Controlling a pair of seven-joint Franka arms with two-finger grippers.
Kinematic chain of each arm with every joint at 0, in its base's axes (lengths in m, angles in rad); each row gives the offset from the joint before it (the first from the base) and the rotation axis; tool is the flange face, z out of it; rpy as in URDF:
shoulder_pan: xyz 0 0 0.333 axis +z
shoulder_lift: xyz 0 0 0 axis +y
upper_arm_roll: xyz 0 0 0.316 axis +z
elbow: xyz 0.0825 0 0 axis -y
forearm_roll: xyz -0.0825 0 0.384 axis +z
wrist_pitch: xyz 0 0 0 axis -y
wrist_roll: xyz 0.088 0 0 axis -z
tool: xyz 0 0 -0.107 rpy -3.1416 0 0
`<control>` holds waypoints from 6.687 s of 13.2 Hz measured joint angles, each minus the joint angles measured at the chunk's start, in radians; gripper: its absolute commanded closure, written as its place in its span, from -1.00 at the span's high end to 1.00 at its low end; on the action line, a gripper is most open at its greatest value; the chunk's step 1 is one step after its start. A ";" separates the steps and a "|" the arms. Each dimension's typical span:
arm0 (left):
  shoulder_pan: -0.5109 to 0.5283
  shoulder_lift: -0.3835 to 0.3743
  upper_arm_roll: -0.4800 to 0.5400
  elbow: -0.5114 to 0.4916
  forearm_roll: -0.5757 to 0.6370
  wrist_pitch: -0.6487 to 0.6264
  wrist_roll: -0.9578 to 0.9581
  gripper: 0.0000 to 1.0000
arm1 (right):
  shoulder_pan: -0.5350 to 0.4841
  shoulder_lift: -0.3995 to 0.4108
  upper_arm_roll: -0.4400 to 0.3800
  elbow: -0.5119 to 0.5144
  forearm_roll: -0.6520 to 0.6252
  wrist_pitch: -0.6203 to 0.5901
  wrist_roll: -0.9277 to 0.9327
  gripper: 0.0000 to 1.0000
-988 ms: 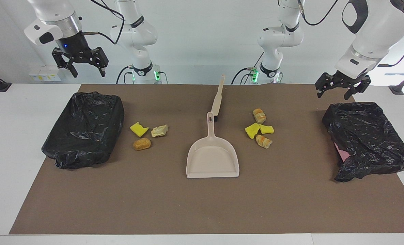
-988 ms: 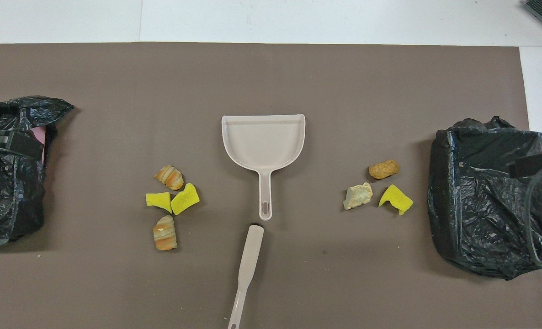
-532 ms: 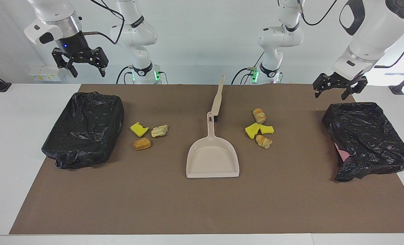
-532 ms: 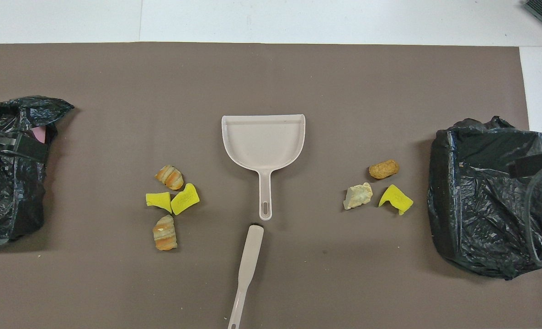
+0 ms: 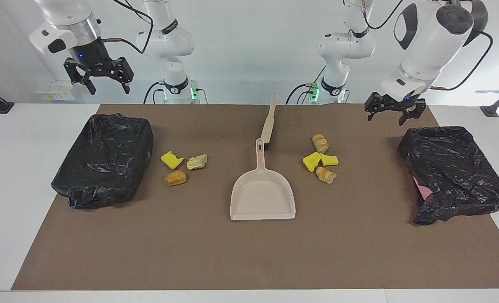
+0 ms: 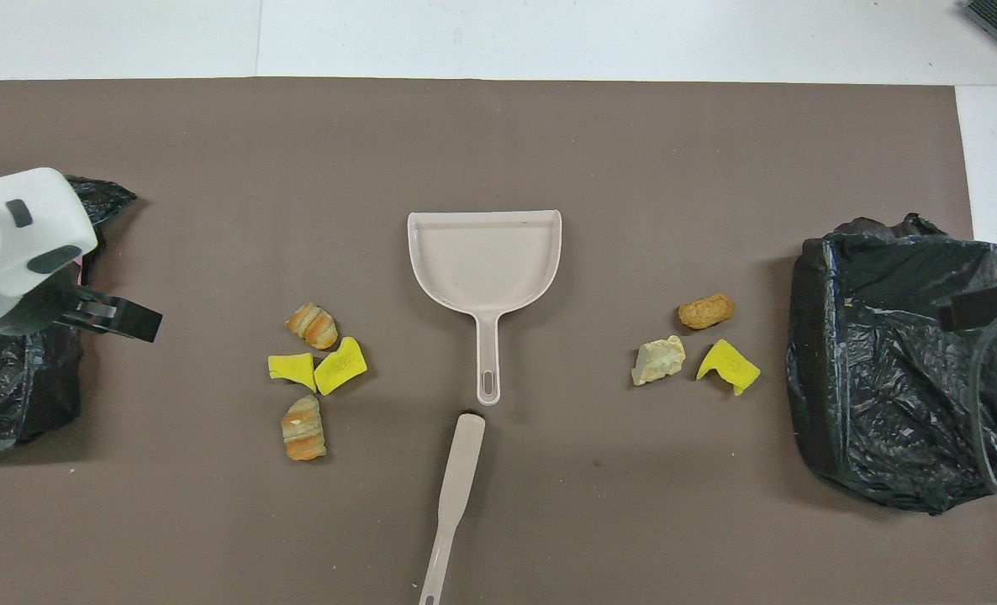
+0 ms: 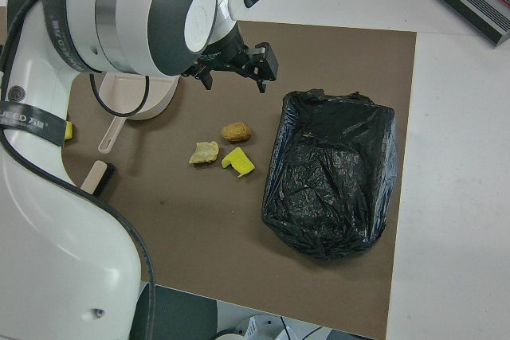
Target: Sweep and dump trash in bin
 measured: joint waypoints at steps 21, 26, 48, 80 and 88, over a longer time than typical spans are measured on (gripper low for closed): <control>-0.785 -0.111 -0.006 -0.668 -0.059 0.528 -0.480 1.00 | 0.336 0.256 0.020 -0.016 0.043 0.260 0.351 1.00; -0.801 -0.112 -0.003 -0.715 -0.059 0.549 -0.559 -0.35 | 0.414 0.286 0.022 -0.077 0.078 0.347 0.438 1.00; -0.305 -0.188 0.038 -0.614 0.005 0.367 -0.447 -1.00 | 0.667 0.440 0.024 -0.244 0.110 0.674 0.655 1.00; -0.143 -0.113 0.023 -0.687 -0.082 0.467 -0.474 -1.00 | 0.488 0.368 0.003 -0.260 -0.004 0.612 -0.639 -1.00; -0.148 -0.113 0.016 -0.691 -0.100 0.467 -0.483 -1.00 | 0.497 0.398 0.008 -0.265 -0.106 0.612 -0.883 -1.00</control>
